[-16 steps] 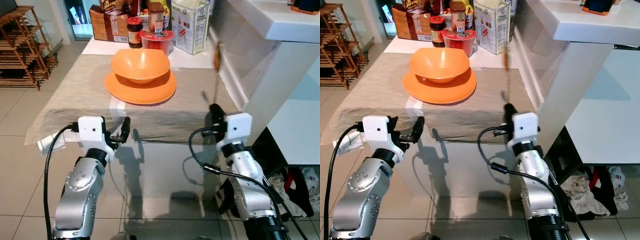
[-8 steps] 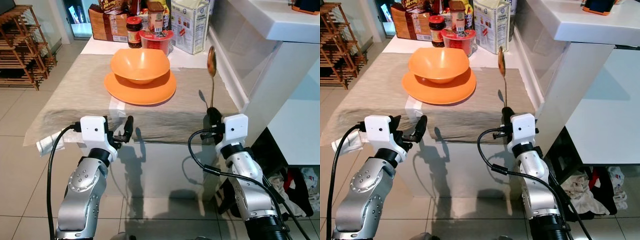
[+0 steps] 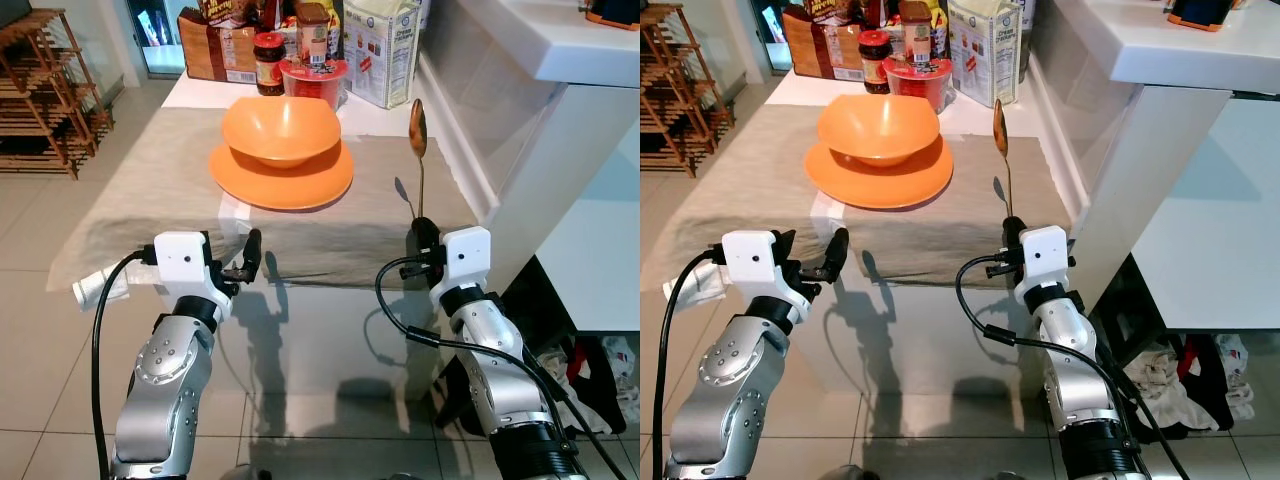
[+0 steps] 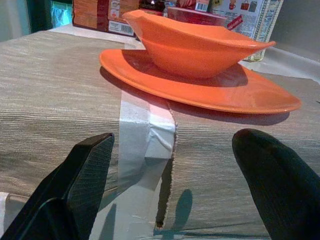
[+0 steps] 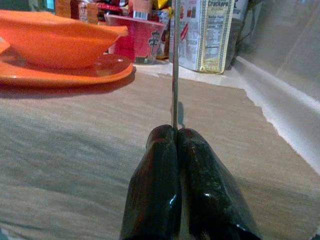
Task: Setting the table
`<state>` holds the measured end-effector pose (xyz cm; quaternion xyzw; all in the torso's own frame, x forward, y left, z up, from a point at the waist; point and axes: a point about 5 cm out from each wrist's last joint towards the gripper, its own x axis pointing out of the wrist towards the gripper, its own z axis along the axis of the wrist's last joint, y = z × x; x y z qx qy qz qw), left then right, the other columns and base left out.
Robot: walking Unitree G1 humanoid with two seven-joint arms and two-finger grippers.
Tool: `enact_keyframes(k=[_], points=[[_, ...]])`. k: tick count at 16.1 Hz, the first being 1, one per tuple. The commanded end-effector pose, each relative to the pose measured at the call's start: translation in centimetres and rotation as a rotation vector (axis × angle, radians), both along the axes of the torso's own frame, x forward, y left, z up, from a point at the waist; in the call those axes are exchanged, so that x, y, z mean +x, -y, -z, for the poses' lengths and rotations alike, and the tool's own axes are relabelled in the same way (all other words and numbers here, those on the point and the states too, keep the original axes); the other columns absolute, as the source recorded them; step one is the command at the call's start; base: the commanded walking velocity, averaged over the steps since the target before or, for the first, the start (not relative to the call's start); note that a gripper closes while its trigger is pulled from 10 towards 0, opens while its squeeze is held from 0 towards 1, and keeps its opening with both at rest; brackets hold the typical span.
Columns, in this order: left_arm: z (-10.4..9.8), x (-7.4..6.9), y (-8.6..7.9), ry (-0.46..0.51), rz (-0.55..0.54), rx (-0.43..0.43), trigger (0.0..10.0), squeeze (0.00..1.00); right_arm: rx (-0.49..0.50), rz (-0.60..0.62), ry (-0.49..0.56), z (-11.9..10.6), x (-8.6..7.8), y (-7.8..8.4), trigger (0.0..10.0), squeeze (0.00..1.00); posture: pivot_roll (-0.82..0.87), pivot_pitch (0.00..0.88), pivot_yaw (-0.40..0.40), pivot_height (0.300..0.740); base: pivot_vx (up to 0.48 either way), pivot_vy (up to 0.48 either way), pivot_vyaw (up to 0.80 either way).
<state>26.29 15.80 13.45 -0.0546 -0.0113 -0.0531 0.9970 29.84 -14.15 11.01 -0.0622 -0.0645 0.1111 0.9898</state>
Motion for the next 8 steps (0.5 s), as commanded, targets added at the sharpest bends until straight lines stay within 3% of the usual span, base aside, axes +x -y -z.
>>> enact_keyframes(k=[1, 3, 8], points=[[-0.31, 0.09, -0.05, 0.015, -0.012, 0.008, 10.0, 0.00, 0.005, -0.005, -0.007, 0.01, 0.22, 0.10, 0.0, 0.00, -0.02, 0.000, -0.002, 0.731, -0.274, 0.000, 0.00], [-0.31, 0.13, -0.03, 0.014, -0.011, 0.012, 10.0, 0.00, 0.001, -0.003, -0.010, 0.11, 0.26, 0.19, 0.0, 0.00, -0.03, 0.000, -0.002, 0.731, -0.257, 0.000, 0.00], [-0.39, 0.30, 0.05, 0.022, -0.016, 0.010, 10.0, 0.00, -0.005, -0.004, -0.017, 0.33, 0.18, 0.26, 0.0, 0.00, -0.03, 0.000, -0.002, 0.731, 0.000, 0.000, 0.00]])
